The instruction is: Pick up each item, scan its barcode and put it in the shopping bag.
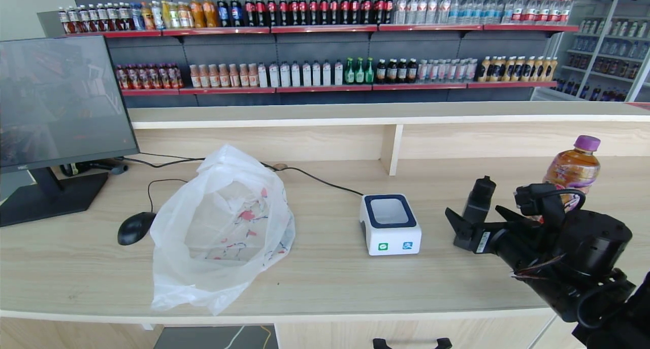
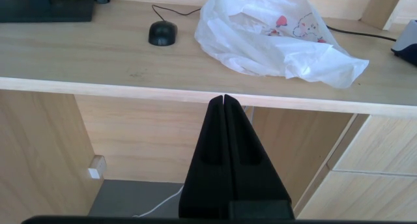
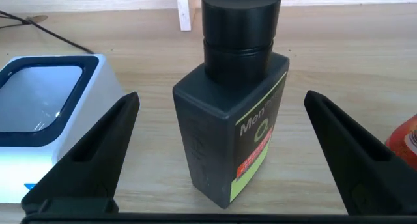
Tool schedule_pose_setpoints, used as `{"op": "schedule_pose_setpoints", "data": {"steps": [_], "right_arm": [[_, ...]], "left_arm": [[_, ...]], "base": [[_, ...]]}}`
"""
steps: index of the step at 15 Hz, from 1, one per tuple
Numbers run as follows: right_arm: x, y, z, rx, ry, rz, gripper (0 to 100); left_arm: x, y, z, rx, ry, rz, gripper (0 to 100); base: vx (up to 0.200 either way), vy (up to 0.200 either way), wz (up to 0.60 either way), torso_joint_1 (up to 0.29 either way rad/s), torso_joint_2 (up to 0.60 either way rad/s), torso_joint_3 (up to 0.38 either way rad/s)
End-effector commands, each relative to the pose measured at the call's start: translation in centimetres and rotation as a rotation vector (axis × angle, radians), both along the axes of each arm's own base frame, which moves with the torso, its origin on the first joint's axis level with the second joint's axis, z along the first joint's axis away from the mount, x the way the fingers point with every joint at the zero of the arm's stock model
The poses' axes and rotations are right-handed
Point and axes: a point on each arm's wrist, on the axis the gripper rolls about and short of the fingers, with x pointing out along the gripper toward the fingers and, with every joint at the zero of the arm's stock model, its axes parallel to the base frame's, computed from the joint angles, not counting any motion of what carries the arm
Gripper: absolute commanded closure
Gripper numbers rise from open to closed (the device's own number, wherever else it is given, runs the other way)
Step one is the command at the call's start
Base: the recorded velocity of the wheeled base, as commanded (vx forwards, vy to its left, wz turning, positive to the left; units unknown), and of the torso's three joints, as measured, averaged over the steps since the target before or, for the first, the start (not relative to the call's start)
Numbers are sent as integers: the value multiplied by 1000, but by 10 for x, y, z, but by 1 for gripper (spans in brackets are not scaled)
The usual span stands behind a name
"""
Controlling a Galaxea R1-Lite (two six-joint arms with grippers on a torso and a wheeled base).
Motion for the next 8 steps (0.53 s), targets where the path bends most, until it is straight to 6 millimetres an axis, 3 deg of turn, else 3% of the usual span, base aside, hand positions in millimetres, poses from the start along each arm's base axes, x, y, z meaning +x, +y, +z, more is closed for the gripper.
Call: {"op": "schedule_pose_setpoints", "data": {"steps": [1,8], "right_arm": [[2,0,-2,-2,4,1,0],[5,4,-5,-5,9,47,0]], "left_arm": [[0,0,0,0,0,0,100],[0,0,0,0,-3,0,100]], "base": [[0,0,0,0,0,0],[0,0,0,0,0,0]]}}
